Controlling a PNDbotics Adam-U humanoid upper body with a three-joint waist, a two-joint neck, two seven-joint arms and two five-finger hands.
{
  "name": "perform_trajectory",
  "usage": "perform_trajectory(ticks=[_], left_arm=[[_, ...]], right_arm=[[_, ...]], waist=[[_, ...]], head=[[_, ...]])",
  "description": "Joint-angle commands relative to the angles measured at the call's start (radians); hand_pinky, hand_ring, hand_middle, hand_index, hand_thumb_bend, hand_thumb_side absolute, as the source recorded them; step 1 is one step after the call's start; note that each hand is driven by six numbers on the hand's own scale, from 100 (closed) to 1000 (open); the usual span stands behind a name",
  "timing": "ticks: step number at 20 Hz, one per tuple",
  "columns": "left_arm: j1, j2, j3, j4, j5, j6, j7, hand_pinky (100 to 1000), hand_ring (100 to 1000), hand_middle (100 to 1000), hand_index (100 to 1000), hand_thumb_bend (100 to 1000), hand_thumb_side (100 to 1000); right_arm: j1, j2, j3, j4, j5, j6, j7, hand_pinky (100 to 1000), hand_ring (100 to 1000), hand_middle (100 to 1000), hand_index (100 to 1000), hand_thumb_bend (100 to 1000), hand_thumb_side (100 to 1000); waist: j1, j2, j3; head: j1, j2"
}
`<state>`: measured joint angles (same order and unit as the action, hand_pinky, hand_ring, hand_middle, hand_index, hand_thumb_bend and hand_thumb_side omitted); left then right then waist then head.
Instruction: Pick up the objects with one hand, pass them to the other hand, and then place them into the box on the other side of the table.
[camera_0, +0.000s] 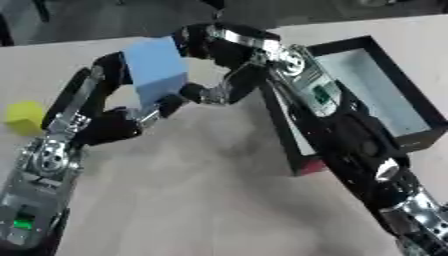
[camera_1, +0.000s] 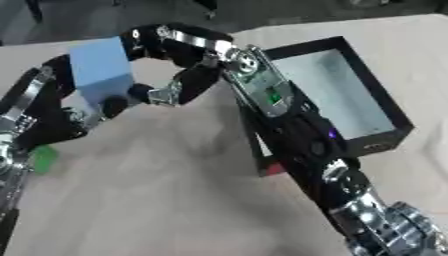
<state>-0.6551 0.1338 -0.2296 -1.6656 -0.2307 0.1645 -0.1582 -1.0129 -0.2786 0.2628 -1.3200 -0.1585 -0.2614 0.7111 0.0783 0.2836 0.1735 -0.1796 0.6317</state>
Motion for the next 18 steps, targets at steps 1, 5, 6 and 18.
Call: perform_trajectory(ticks=[1,5,6,18], left_arm=[[-0.004,0.012,0.005,-0.007,-0.011,0.011,0.016,840,740,735,902,678,443],[0.003,0.030,0.013,-0.001,-0.022,0.019,0.026,843,745,740,904,688,441],[0.005,0.034,0.014,0.000,-0.023,0.019,0.027,843,746,741,904,690,439],[0.053,0.135,0.053,0.000,-0.013,0.017,0.054,840,742,734,895,687,428]], right_arm=[[-0.027,-0.015,-0.015,-0.022,-0.013,0.005,-0.013,945,1000,319,627,100,162],[-0.028,-0.025,-0.024,-0.028,-0.028,0.021,-0.027,947,1000,319,624,100,150],[-0.029,-0.027,-0.026,-0.031,-0.033,0.027,-0.031,948,1000,319,624,100,148],[0.000,-0.139,-0.089,-0.087,-0.103,0.089,-0.094,947,1000,327,629,100,125]], waist=[[-0.008,-0.076,0.000],[-0.006,-0.079,-0.005],[-0.006,-0.080,-0.006],[-0.007,-0.103,-0.041]], head=[[-0.004,0.003],[-0.006,0.005],[-0.006,0.005],[0.002,0.027]])
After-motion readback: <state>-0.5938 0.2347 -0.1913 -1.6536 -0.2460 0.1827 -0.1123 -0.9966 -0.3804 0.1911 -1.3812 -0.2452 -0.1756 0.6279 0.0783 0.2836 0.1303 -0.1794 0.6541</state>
